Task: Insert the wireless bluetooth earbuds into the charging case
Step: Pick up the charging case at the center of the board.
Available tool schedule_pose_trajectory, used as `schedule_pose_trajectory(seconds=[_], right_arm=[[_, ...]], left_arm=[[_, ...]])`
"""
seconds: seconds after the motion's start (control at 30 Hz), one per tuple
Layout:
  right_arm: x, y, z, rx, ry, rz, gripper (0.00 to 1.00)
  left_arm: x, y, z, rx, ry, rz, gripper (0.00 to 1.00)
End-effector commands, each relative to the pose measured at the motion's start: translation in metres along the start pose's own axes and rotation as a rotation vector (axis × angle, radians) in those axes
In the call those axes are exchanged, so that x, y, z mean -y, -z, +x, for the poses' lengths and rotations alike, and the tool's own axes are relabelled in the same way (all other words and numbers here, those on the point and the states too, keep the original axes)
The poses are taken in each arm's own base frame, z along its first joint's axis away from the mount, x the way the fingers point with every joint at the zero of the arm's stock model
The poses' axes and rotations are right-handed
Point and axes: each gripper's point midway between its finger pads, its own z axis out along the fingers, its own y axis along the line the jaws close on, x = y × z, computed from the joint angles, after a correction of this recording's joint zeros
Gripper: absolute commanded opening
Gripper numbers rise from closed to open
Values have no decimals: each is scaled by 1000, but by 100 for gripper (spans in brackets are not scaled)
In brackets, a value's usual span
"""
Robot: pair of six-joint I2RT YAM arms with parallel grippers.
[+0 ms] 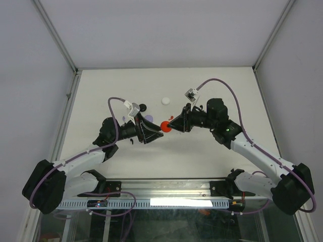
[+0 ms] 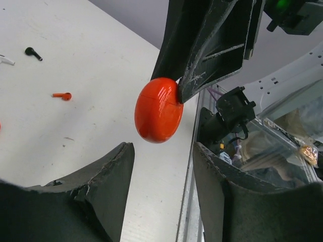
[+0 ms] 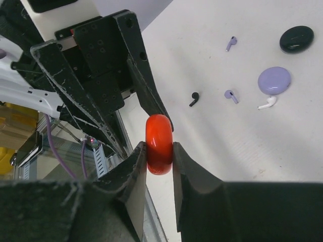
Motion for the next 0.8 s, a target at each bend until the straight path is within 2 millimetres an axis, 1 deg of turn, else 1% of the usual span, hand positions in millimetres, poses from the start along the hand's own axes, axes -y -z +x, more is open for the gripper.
schedule_pose_trajectory(seconds=[0.0, 0.1, 0.3, 0.43, 0.5, 0.57, 0.63, 0.67, 0.77], right_arm=[[-25, 4, -16, 54, 79, -119, 6], [-26, 3, -12, 37, 83, -138, 6], [-28, -1, -7, 13, 93, -167, 6], [-30, -3, -4, -4, 100, -183, 7], [-30, -5, -1, -18, 100, -186, 7], [-29, -6, 2, -29, 105, -185, 10], [-27, -7, 3, -34, 107, -180, 15], [-26, -7, 4, -36, 109, -176, 18], [-27, -7, 3, -34, 121, -177, 28]], left_arm=[[24, -7, -28, 49, -66, 121, 49], [27, -9, -29, 40, -60, 144, 47], [30, -10, -23, 10, -46, 178, 39], [30, -11, -21, -1, -43, 189, 30], [31, -11, -22, -9, -44, 199, 24], [32, -11, -21, -15, -44, 201, 12], [31, -11, -19, -19, -47, 198, 3], [31, -10, -19, -20, -49, 197, 0], [32, -8, -17, -23, -51, 194, 0]])
